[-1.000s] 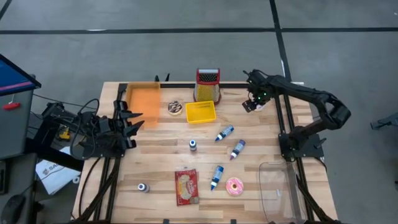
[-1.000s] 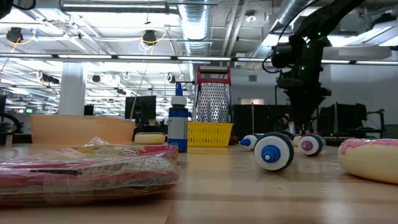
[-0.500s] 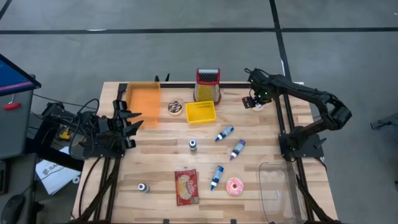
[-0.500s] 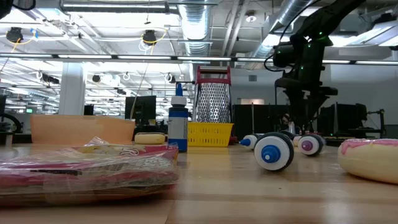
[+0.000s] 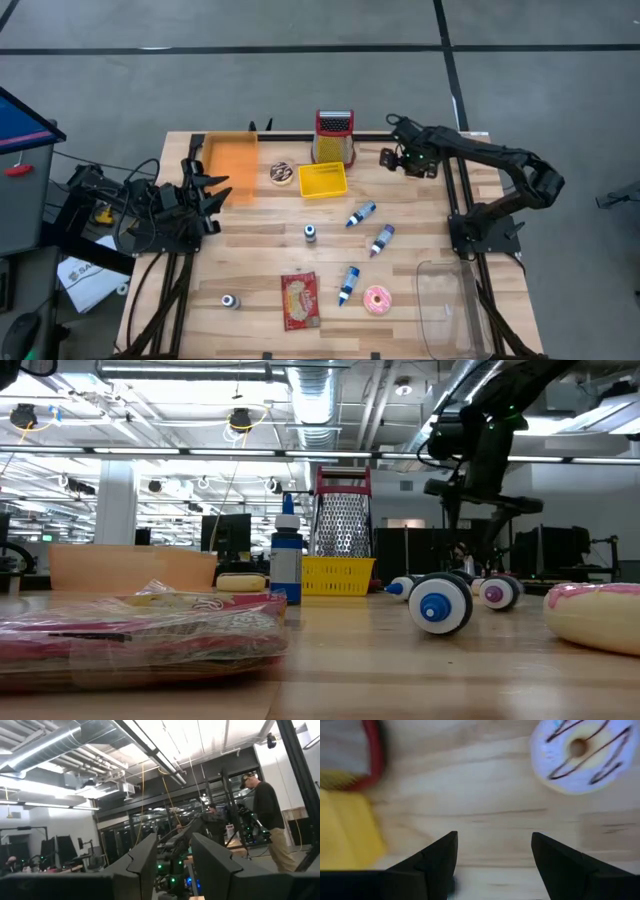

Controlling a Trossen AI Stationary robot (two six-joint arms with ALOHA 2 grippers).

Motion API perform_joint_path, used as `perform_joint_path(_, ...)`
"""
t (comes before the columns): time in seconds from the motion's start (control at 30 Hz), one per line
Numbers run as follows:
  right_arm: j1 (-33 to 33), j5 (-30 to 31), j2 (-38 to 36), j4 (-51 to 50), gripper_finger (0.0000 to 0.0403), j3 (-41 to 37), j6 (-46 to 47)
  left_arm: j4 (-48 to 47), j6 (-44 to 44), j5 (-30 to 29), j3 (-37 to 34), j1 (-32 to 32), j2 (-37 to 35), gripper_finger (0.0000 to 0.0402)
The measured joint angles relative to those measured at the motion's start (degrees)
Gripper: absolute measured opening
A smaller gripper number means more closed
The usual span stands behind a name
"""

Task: Pick & Place Food Item
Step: Put the purple donut into the yellow bin

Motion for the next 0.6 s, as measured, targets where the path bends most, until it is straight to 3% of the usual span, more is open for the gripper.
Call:
perform_joint_path(0.3,0.76,12.55,0.0,10.46,0.0246,0.0,15.3,1.33,-0.05,-0.04,0.0,0.0,-0.15,0.0117)
perform_joint_path(0.5,3.46,24.54,0.6,10.58,0.0246,0.0,27.5,3.23,0.1,-0.08,0.0,0.0,-0.17,0.0117)
perform_joint_path(0.6,4.61,27.01,3.04,10.71,0.0246,0.0,31.95,3.45,0.12,-0.09,0.0,0.0,-0.15,0.0117)
